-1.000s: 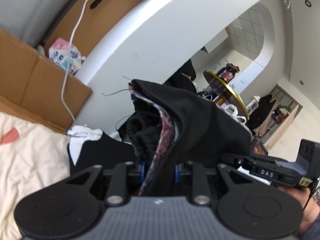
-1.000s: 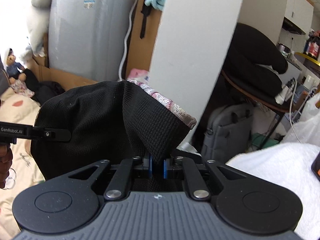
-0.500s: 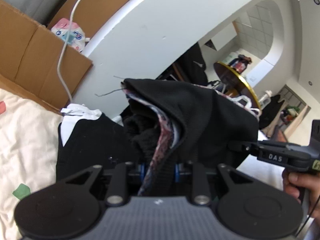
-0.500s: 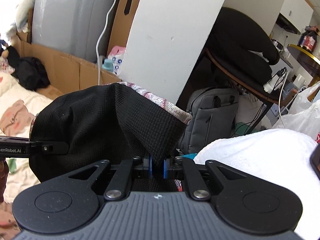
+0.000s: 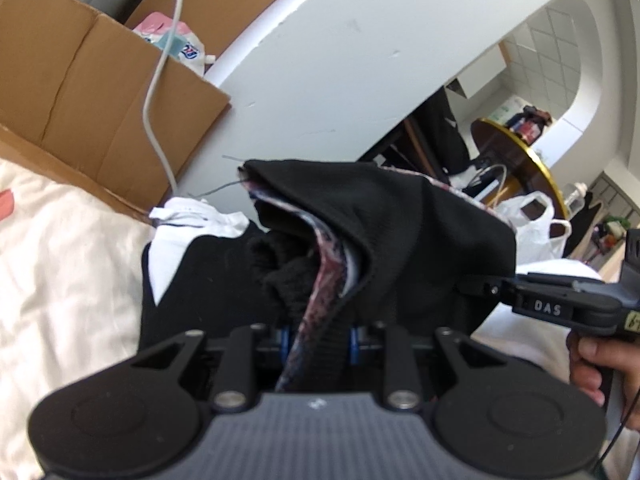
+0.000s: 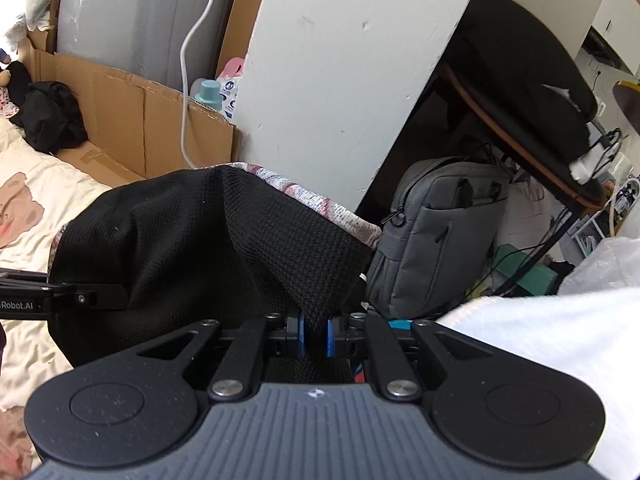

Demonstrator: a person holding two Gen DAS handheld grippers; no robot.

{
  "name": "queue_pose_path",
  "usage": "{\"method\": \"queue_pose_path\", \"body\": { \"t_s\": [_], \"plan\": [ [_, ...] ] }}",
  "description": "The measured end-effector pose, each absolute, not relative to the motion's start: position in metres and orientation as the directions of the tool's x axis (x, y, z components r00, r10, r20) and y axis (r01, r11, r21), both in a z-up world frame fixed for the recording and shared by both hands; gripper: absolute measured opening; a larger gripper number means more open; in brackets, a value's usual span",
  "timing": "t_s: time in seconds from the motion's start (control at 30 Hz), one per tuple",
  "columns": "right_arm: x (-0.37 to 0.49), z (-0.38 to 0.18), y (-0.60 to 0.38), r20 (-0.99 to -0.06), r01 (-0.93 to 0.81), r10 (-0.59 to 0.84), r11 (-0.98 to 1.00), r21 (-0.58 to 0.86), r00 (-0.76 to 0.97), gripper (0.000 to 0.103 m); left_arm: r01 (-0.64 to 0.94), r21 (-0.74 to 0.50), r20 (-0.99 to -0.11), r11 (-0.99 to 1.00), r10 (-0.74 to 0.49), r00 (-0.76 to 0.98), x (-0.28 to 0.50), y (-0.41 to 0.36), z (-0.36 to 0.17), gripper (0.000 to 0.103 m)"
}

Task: Fold clothes
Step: 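Lift the folded pants with both tools and carry them toward the clothes pile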

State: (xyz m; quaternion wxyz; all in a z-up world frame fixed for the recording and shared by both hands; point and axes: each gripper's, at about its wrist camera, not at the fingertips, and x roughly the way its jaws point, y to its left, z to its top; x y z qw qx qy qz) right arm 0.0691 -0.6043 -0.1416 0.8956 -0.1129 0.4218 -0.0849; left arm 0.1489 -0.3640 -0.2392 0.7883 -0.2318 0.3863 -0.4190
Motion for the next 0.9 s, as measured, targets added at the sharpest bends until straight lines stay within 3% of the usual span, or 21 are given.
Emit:
{"method": "queue_pose_path", "body": {
  "t_s": [0.77,0.9],
  "plan": [
    [0.173,-0.231,-0.646,-0.775,0.075,-0.286,0.952,-0.297,0.563,0.011,0.529,-0.631,-0.479,0.567,-0.822,0.31,0.241,-0.405,-0.296,0.028],
    [0.183,-0.251,-0.656,-0.79,0.115,-0.282,0.958,-0.263,0.545,0.016,0.456,-0.678,-0.511,0.577,-0.815,0.273,0.254,-0.404,-0.317,0.037]
  ]
}}
